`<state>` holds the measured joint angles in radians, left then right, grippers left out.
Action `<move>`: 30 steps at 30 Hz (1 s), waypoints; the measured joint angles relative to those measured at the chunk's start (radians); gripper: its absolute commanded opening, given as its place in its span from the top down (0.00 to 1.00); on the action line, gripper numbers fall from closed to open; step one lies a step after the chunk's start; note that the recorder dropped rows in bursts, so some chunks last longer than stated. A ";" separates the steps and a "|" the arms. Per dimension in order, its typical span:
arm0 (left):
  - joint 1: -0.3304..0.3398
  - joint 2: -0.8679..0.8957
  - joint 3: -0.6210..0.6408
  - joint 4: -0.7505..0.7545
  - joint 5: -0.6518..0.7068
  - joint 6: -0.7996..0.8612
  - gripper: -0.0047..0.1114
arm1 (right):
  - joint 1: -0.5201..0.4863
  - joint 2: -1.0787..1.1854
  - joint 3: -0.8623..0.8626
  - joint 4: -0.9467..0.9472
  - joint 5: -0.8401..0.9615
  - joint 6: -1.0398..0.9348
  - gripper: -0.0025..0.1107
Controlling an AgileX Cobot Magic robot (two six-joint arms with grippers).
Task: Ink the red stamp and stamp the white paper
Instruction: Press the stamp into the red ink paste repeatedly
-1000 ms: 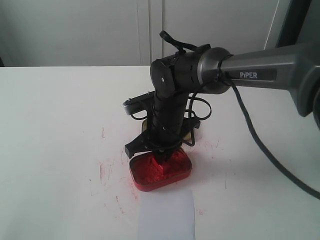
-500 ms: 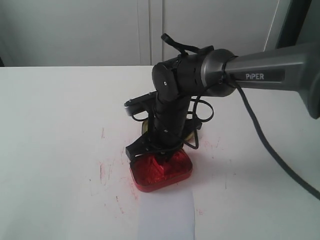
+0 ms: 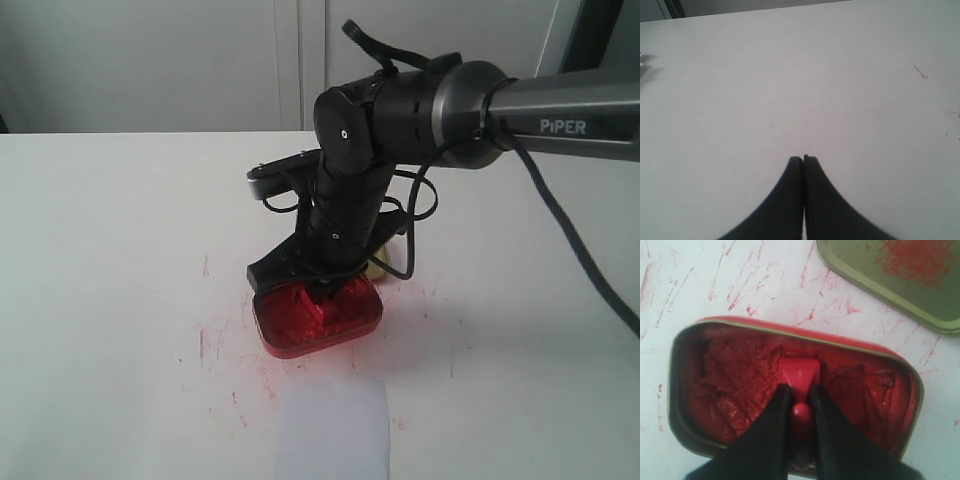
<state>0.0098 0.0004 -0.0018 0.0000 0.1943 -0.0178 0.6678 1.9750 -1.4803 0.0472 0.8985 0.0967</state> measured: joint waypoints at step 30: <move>0.000 0.000 0.000 0.000 0.000 0.000 0.96 | 0.000 0.046 0.007 0.000 -0.053 0.000 0.98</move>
<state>0.0098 0.0004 -0.0018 0.0000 0.1943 -0.0178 0.6678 2.0212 -1.4733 0.0472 0.8454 0.0967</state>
